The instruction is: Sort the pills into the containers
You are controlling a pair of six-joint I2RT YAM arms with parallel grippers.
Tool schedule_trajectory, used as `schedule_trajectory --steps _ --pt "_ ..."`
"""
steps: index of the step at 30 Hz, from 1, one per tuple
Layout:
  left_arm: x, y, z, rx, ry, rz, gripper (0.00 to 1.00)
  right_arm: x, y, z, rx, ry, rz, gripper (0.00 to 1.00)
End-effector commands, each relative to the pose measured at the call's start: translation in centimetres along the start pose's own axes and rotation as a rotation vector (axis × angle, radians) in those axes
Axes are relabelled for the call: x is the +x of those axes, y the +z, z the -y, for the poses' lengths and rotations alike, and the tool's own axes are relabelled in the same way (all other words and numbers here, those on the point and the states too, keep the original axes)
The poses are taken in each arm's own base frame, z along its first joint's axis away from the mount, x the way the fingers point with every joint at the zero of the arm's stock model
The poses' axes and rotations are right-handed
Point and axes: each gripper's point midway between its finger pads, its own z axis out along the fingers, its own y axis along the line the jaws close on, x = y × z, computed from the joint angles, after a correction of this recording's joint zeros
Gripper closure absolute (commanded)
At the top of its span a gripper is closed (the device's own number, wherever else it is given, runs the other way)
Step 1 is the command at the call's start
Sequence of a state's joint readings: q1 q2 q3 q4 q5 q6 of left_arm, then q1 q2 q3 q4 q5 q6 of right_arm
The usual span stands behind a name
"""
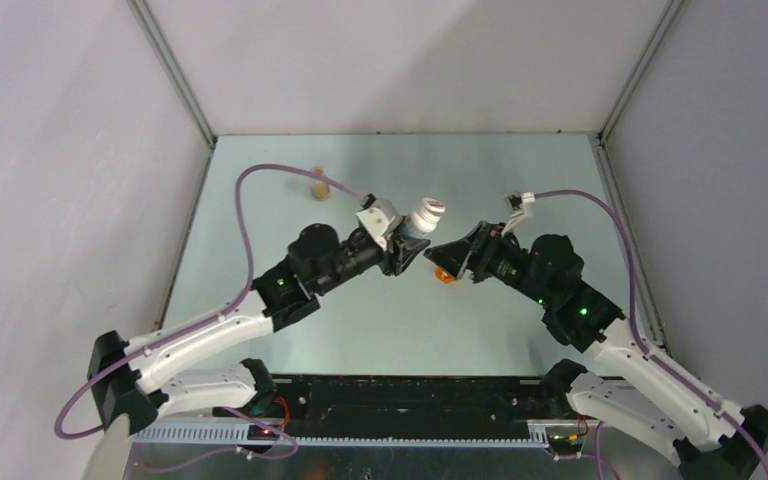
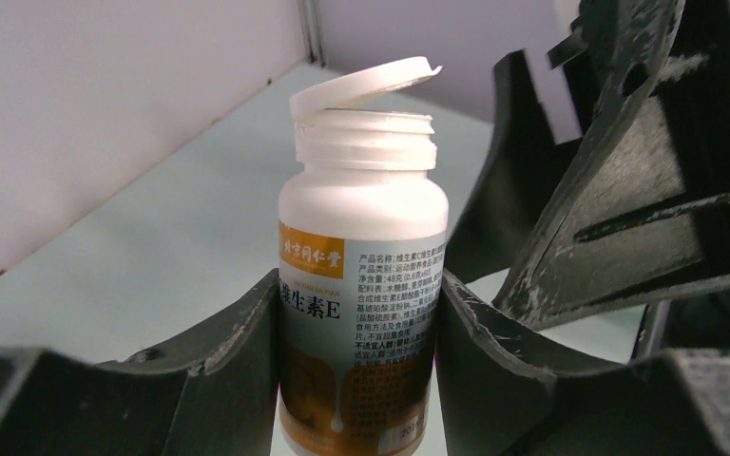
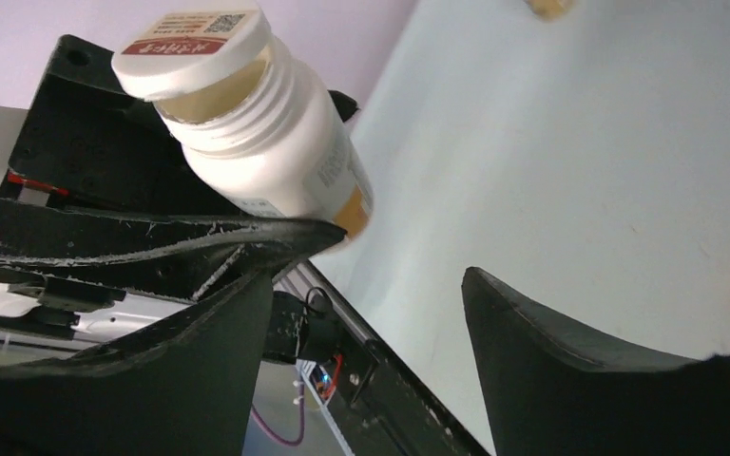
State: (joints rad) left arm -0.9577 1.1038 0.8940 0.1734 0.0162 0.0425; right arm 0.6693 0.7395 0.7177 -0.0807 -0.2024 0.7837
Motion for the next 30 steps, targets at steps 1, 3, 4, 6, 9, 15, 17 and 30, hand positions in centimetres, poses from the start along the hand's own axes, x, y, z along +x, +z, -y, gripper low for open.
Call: schedule_trajectory --steps 1,3,4,6,9,15,17,30 --pt "-6.2 -2.2 0.4 0.025 -0.026 0.259 1.0 -5.3 1.1 -6.0 -0.121 -0.122 0.24 0.2" --pt "-6.7 -2.9 0.5 0.03 -0.024 0.284 1.0 -5.8 1.4 -7.3 -0.133 -0.156 0.275 0.17" --pt "-6.8 -3.1 0.5 0.03 -0.024 0.293 1.0 -6.1 1.7 -8.0 -0.14 -0.177 0.294 0.17" --pt "-7.0 -3.5 0.4 0.026 -0.023 0.312 1.0 -6.4 1.9 -9.1 -0.154 -0.207 0.312 0.17" --pt "-6.9 -4.0 0.4 0.025 -0.015 0.321 1.0 -6.8 2.2 -10.2 -0.162 -0.229 0.33 0.17" --pt "-6.8 -4.9 0.1 0.01 0.004 0.319 1.0 -6.0 2.8 -11.9 -0.222 -0.271 0.319 0.12" --pt "-6.7 -5.1 -0.1 0.004 0.006 0.321 1.0 -5.9 2.8 -12.8 -0.249 -0.29 0.334 0.12" --pt "-6.9 -5.8 -1.5 -0.04 0.02 0.339 1.0 -7.3 0.7 -13.5 -0.255 -0.283 0.469 0.1"
